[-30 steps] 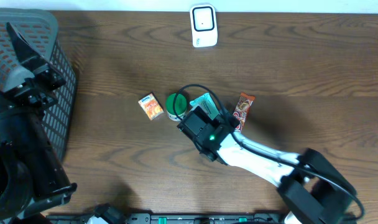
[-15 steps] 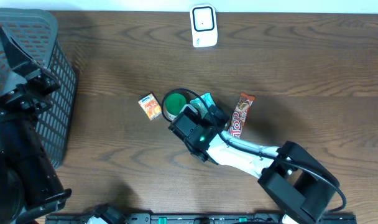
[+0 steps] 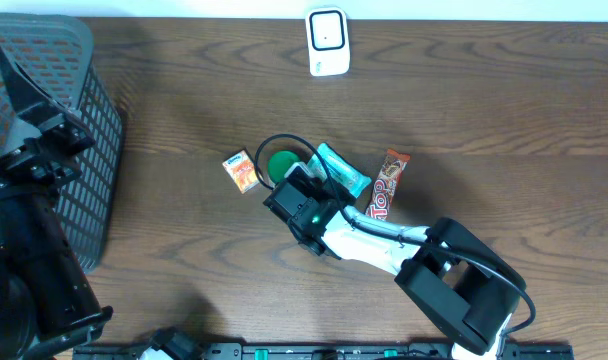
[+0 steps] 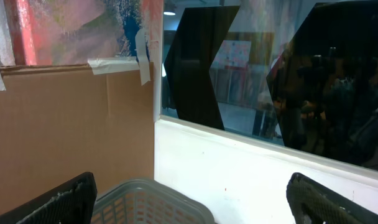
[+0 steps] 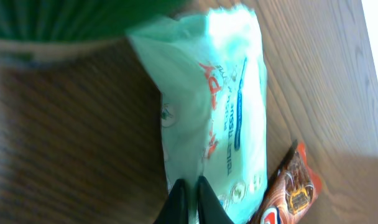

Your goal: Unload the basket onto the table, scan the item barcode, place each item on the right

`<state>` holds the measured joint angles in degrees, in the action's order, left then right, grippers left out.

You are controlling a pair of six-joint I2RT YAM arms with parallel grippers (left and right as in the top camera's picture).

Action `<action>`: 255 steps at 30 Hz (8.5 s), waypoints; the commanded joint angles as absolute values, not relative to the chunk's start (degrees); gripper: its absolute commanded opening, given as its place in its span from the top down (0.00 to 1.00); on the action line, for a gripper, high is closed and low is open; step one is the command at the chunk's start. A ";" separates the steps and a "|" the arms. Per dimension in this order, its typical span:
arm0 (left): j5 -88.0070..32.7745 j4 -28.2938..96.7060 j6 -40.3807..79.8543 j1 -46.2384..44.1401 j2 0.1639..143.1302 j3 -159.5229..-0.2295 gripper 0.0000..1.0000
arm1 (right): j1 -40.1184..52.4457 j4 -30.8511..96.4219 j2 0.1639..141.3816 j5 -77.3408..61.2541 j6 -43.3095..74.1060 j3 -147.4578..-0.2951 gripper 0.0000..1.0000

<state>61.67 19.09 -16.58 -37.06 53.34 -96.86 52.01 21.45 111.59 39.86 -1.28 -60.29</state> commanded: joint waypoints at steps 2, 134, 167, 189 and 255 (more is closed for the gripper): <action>62.41 18.98 -17.32 -36.93 52.93 -96.49 0.02 | 51.81 26.37 114.37 32.77 -0.60 -55.88 0.99; 61.98 18.98 -14.28 -36.93 52.99 -94.06 0.02 | 26.39 60.51 80.64 15.81 19.16 -66.70 0.98; 61.98 18.98 -14.26 -36.93 52.97 -94.06 0.02 | 24.71 65.47 82.81 5.89 26.26 -56.18 0.99; 61.98 18.98 -14.26 -36.93 52.97 -94.06 0.02 | 24.16 58.96 79.09 -4.47 35.16 -51.94 0.99; 61.98 18.98 -14.26 -36.93 52.97 -94.06 0.02 | 19.59 53.25 86.37 10.70 45.41 -46.17 0.99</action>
